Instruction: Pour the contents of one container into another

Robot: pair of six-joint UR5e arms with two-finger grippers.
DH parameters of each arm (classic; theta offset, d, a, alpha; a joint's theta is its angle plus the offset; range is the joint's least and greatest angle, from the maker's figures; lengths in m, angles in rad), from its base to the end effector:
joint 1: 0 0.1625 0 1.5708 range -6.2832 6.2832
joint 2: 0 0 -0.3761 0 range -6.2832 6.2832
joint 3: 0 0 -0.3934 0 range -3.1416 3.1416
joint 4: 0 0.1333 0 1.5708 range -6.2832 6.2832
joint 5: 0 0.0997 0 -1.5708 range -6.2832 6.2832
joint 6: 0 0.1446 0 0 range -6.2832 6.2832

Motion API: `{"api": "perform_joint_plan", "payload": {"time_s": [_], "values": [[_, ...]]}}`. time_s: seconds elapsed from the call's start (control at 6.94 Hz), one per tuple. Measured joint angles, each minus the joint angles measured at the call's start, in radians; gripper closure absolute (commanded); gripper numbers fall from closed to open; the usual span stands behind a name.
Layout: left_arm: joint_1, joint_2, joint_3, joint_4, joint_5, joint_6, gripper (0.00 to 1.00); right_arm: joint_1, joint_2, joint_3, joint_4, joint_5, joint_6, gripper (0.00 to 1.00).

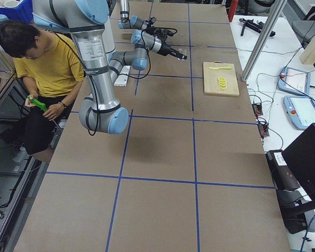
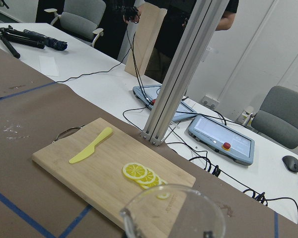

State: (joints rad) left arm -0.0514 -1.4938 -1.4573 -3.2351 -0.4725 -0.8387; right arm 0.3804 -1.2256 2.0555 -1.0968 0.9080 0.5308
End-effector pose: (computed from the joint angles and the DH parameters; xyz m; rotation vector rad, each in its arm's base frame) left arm 0.4185 -0.2839 0.5191 1.2771 0.8472 -0.2655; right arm -0.4087 -0.4028 0.1600 1.2343 -0.5767 -0.1226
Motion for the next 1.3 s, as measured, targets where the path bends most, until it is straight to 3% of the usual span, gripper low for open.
{"api": "perform_joint_plan", "payload": {"time_s": [0.14, 0.87, 1.3], "values": [[0.0, 0.001, 0.0, -0.001, 0.0, 0.001, 0.01, 0.0, 0.0, 0.0, 0.0, 0.0, 0.0, 1.0], [-0.007, 0.028, -0.056, -0.084, 0.062, 0.009, 0.0, 0.0, 0.002, 0.003, 0.0, 0.001, 0.0, 1.0], [-0.01, 0.101, -0.184, -0.118, 0.063, 0.044, 0.0, 0.0, 0.002, 0.007, 0.0, 0.001, 0.0, 1.0]]}}
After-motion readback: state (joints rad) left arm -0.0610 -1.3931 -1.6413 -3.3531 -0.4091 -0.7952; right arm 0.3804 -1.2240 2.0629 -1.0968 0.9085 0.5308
